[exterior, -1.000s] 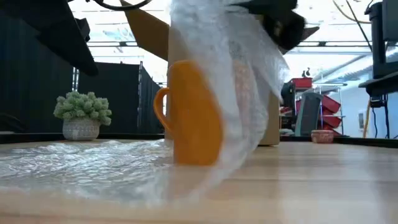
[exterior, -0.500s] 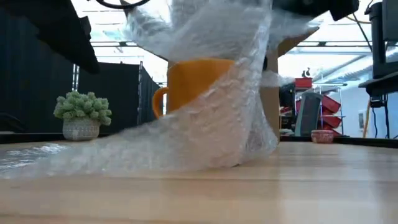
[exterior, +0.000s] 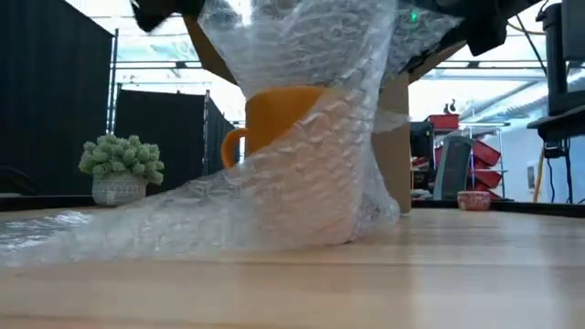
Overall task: Wrap mug
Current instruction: Wrap the orange mug with the left bubble wrap
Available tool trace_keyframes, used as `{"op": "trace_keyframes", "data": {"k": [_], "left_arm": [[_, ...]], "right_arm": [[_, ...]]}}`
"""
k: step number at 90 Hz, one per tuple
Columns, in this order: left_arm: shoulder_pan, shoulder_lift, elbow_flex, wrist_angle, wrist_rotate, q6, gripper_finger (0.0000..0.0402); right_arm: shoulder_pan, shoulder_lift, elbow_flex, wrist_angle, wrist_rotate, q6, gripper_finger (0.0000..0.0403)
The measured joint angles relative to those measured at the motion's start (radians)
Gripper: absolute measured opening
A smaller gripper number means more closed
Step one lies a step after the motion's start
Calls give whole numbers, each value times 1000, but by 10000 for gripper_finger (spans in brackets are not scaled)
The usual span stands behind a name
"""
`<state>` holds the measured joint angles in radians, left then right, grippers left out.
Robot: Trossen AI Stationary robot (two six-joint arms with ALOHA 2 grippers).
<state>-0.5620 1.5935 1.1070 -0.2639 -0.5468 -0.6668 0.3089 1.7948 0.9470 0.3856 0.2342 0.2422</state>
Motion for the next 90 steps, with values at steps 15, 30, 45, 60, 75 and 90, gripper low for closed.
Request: {"op": "trace_keyframes", "data": {"k": [15, 30, 45, 60, 75, 90], "left_arm": [[63, 90, -1, 13, 82, 0, 189], [87, 154, 0, 28, 94, -5, 189], [97, 183, 3, 39, 105, -12, 189], [96, 186, 2, 59, 102, -8, 189], [96, 187, 1, 64, 106, -4, 189], [96, 187, 0, 67, 111, -1, 189]], "right_arm": [[-5, -1, 0, -3, 0, 0, 196], [-5, -2, 0, -6, 1, -1, 196], [-5, -6, 8, -20, 0, -4, 196], [-1, -29, 118, -215, -3, -46, 196], [18, -61, 338, -713, -4, -39, 196], [64, -62, 443, -986, -6, 54, 196]]}}
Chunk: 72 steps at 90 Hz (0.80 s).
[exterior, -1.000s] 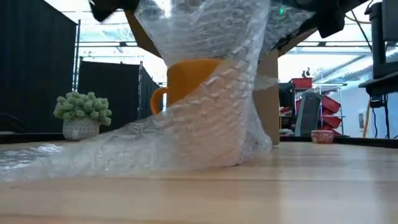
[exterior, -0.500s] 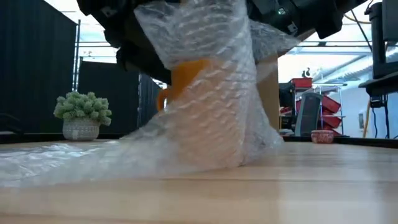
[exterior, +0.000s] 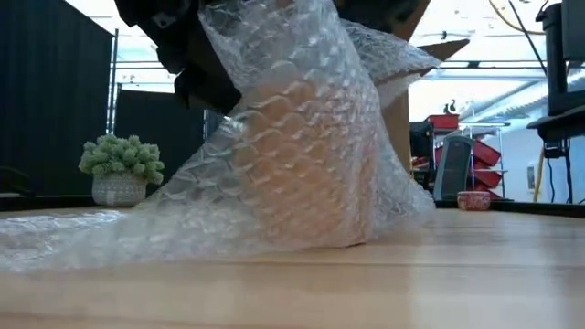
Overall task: Wrap mug
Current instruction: Wrap the orange mug with the left bubble wrap
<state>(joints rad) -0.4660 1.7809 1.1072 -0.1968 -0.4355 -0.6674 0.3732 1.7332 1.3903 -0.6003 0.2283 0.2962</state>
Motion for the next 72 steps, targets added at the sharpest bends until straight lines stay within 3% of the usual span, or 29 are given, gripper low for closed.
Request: {"op": "trace_keyframes", "data": {"k": [18, 47, 72], "left_arm": [[1, 1, 0, 3, 1, 0, 189], [-3, -11, 53, -32, 7, 37, 189], [4, -55, 105, -23, -22, 165, 189]], "right_arm": [[63, 47, -19, 79, 3, 6, 191], [28, 187, -27, 119, -36, 37, 147], [19, 192, -32, 173, -49, 23, 132]]}}
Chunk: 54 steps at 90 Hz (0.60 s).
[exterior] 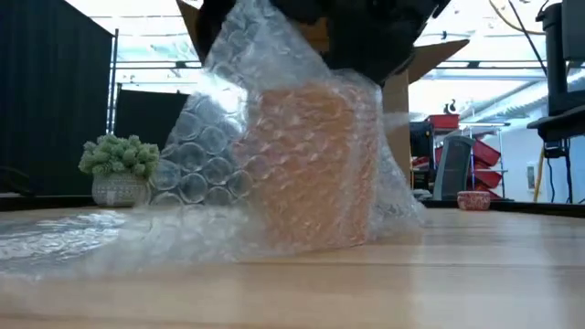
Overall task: Wrap mug
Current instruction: Wrap the orange mug with the left bubble wrap
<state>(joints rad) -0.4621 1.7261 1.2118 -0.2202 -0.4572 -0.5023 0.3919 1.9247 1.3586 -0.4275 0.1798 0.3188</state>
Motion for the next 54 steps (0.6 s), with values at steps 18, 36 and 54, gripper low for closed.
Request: {"op": "trace_keyframes", "data": {"k": [18, 36, 54], "left_arm": [[30, 73, -26, 15, 60, -41, 189], [30, 127, -26, 29, 69, -60, 189], [29, 129, -27, 33, 80, -59, 189]], "right_arm": [[-5, 1, -1, -5, -3, -11, 132], [-4, -6, 43, -90, -13, -29, 132], [-4, -8, 154, -323, -39, -21, 132]]}}
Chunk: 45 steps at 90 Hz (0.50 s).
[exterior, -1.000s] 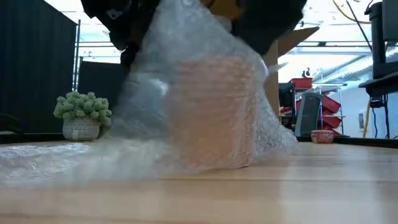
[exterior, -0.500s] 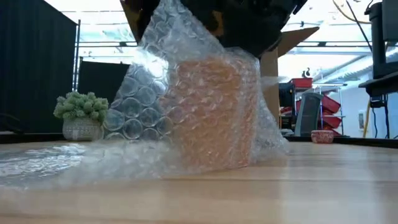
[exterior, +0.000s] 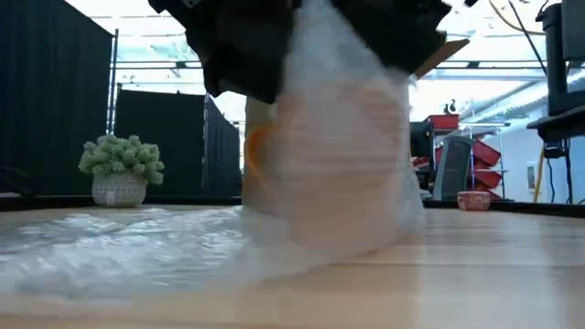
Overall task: Wrap mug
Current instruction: Wrap the orange mug with the left bubble wrap
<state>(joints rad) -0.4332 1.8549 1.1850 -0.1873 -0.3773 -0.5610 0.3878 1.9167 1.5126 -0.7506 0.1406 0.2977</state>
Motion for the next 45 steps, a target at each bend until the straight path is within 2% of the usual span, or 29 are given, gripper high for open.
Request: {"op": "trace_keyframes", "data": {"k": [12, 24, 35, 45], "left_arm": [[-4, 1, -1, 41, -7, 21, 189], [-4, 1, -3, 51, -6, 25, 189], [-7, 8, -7, 35, 12, 31, 189], [-7, 11, -11, 19, 26, 28, 189]], "right_arm": [[0, 0, 61, -142, -4, 43, 132], [0, 0, 84, -191, -5, 81, 132], [-1, -67, 110, -122, 7, 87, 132], [2, -56, 104, -96, 2, 77, 132]]}}
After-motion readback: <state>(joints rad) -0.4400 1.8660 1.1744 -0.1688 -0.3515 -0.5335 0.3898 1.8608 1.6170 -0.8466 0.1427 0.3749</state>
